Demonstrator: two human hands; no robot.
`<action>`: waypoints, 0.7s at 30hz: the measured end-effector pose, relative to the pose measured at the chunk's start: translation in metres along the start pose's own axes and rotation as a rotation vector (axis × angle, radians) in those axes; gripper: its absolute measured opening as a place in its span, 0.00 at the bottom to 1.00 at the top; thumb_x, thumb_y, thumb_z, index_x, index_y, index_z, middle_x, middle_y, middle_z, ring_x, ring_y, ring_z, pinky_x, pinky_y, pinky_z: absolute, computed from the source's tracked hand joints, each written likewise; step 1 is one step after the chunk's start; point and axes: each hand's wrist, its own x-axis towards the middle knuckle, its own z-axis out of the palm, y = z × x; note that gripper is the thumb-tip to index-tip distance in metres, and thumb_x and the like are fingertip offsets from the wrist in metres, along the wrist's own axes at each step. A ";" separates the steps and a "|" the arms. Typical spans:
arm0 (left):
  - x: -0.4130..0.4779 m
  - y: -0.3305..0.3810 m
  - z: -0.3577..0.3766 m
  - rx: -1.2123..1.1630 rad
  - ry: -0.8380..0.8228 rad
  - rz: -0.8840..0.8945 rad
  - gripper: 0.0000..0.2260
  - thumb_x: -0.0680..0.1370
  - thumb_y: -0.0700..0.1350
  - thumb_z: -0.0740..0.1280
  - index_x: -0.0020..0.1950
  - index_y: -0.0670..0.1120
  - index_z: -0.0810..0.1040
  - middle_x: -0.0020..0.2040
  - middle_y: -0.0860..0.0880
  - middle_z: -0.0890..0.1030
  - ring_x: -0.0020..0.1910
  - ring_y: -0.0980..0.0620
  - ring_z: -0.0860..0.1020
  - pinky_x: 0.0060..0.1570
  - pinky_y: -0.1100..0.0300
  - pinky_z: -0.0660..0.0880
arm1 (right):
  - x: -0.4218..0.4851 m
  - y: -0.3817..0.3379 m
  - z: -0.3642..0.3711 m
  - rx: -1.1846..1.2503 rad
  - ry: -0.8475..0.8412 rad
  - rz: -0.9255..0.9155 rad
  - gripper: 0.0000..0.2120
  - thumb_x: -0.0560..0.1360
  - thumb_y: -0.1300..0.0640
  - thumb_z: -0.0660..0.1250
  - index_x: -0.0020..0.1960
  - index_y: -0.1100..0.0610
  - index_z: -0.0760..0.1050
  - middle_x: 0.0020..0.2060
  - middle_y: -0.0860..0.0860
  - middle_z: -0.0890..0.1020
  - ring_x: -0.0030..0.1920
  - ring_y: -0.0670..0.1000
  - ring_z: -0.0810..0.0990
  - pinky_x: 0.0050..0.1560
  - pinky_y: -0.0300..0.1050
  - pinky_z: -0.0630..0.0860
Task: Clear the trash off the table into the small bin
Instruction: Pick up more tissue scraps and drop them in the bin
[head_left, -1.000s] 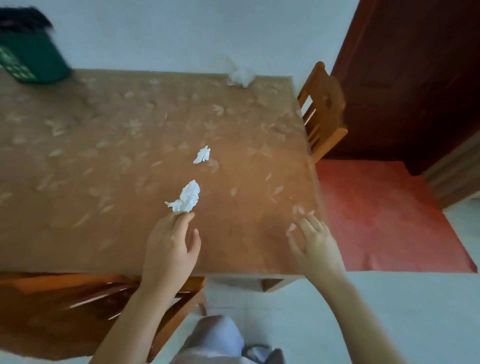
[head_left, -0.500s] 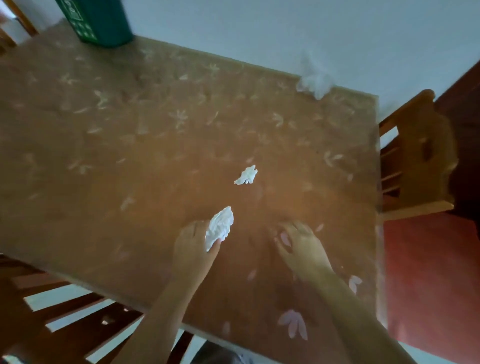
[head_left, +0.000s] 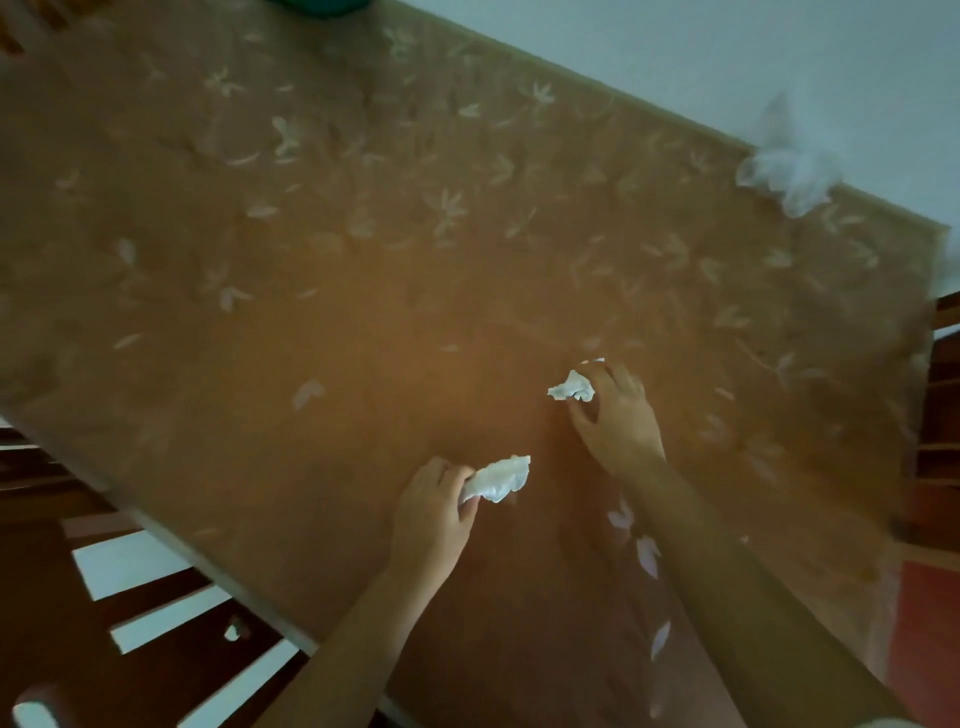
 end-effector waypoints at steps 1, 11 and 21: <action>0.001 -0.001 -0.002 -0.030 0.015 -0.018 0.12 0.63 0.33 0.76 0.43 0.41 0.78 0.37 0.47 0.77 0.34 0.49 0.76 0.34 0.64 0.71 | 0.007 0.001 0.001 0.000 -0.003 0.013 0.15 0.72 0.60 0.65 0.58 0.61 0.73 0.56 0.57 0.75 0.57 0.60 0.71 0.50 0.51 0.69; 0.015 0.002 -0.030 -0.139 0.106 -0.130 0.07 0.72 0.40 0.71 0.49 0.43 0.79 0.44 0.54 0.73 0.41 0.57 0.73 0.39 0.75 0.66 | 0.026 0.012 0.022 -0.079 -0.096 0.126 0.06 0.72 0.59 0.66 0.44 0.62 0.76 0.48 0.58 0.73 0.51 0.58 0.70 0.45 0.49 0.69; -0.002 0.012 -0.039 -0.294 0.103 -0.223 0.12 0.73 0.47 0.70 0.55 0.45 0.78 0.48 0.56 0.73 0.46 0.63 0.72 0.45 0.77 0.65 | -0.025 0.023 0.028 0.106 -0.048 0.105 0.03 0.74 0.60 0.64 0.45 0.60 0.73 0.44 0.54 0.76 0.43 0.54 0.74 0.40 0.45 0.70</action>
